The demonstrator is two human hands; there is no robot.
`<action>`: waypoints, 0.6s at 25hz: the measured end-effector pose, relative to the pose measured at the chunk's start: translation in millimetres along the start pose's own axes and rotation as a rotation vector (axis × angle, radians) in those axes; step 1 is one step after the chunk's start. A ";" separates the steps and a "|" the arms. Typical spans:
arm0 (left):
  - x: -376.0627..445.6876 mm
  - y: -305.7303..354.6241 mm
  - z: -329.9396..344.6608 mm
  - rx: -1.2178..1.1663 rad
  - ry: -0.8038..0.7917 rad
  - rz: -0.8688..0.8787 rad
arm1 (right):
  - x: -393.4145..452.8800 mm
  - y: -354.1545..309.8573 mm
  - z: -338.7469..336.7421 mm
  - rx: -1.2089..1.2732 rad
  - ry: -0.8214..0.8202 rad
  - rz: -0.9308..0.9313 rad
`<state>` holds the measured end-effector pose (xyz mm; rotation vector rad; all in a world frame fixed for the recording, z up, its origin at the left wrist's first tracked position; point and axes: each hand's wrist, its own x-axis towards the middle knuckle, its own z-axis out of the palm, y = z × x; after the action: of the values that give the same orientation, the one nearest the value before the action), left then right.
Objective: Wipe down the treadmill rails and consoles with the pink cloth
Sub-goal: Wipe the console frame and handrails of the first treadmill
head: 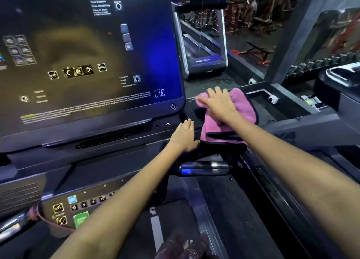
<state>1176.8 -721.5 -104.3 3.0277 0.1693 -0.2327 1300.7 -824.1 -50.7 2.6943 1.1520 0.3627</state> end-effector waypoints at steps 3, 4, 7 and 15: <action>-2.2 5.1 19.5 0.108 -0.010 -0.052 | 7.8 -22.5 27.6 0.104 -0.228 -0.224; -3.4 6.1 25.7 0.125 0.008 -0.065 | 7.9 -25.3 35.5 0.115 -0.255 -0.264; -7.1 11.5 34.1 0.118 0.058 -0.102 | 16.3 -16.7 45.7 0.132 -0.213 -0.317; -15.0 20.4 32.1 0.026 0.108 -0.175 | 66.8 -32.9 43.7 0.216 -0.205 -0.165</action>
<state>1159.8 -746.7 -131.6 3.0535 0.4436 -0.0853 1335.7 -756.3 -91.1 2.7066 1.4077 -0.0658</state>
